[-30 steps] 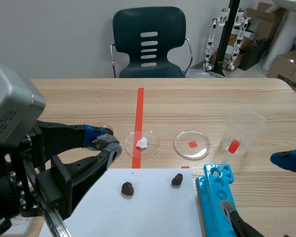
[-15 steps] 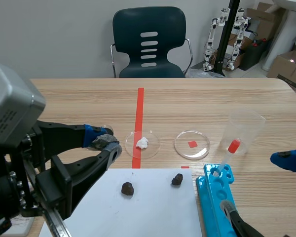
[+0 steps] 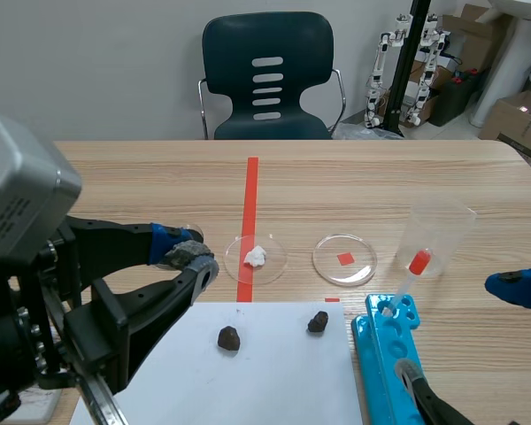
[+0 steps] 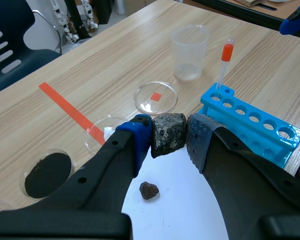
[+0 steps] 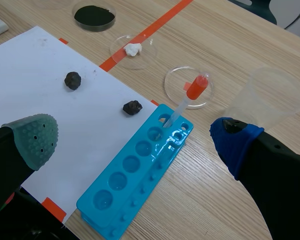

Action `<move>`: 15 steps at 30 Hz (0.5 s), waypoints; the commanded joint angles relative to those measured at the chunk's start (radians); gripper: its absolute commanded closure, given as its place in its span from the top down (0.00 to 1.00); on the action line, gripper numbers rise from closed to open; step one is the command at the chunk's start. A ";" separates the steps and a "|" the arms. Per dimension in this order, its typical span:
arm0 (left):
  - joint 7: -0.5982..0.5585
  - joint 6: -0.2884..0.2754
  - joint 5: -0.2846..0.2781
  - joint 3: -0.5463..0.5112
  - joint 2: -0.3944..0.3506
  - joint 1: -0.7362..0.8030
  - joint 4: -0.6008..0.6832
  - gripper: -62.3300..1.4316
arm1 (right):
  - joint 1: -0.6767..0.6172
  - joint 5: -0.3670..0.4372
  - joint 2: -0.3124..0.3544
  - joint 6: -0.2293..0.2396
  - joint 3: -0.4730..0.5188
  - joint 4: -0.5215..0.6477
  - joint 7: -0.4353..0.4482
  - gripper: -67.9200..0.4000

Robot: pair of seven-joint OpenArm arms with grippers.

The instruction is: Put the mineral in the empty petri dish

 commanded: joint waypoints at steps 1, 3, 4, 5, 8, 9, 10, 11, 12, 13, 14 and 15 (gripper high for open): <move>-0.020 0.006 -0.009 -0.003 0.005 -0.003 0.005 0.20 | 0.003 0.011 0.000 0.001 0.006 0.005 0.012 0.95; -0.020 0.008 -0.009 -0.003 0.007 -0.003 0.004 0.20 | 0.003 0.011 0.000 0.001 0.006 0.005 0.012 0.95; -0.020 0.013 -0.009 -0.003 0.012 -0.003 0.002 0.20 | 0.003 0.011 0.000 0.001 0.006 0.005 0.012 0.95; -0.021 0.017 -0.009 -0.003 0.019 -0.003 -0.004 0.20 | 0.003 0.011 0.000 0.001 0.006 0.005 0.012 0.95; -0.020 0.042 -0.009 -0.003 0.066 -0.027 -0.062 0.20 | 0.003 0.011 0.000 0.001 0.006 0.005 0.012 0.95; -0.020 0.057 -0.009 -0.003 0.090 -0.046 -0.102 0.20 | 0.003 0.011 0.000 0.001 0.006 0.005 0.012 0.95; -0.020 0.068 -0.009 -0.003 0.110 -0.066 -0.139 0.20 | 0.003 0.011 0.000 0.001 0.006 0.005 0.012 0.95; -0.020 0.079 -0.009 -0.003 0.127 -0.087 -0.176 0.20 | 0.003 0.011 0.000 0.001 0.006 0.005 0.012 0.95; -0.019 0.092 -0.009 -0.003 0.147 -0.117 -0.227 0.20 | 0.003 0.011 0.000 0.001 0.006 0.005 0.012 0.95; -0.020 0.096 -0.009 -0.003 0.161 -0.145 -0.270 0.20 | 0.003 0.011 0.000 0.001 0.006 0.005 0.012 0.95; -0.019 0.096 -0.009 -0.004 0.175 -0.179 -0.322 0.20 | 0.003 0.011 0.000 0.001 0.006 0.005 0.012 0.95; -0.018 0.096 -0.009 -0.004 0.187 -0.214 -0.369 0.20 | 0.003 0.011 0.000 0.001 0.006 0.005 0.012 0.95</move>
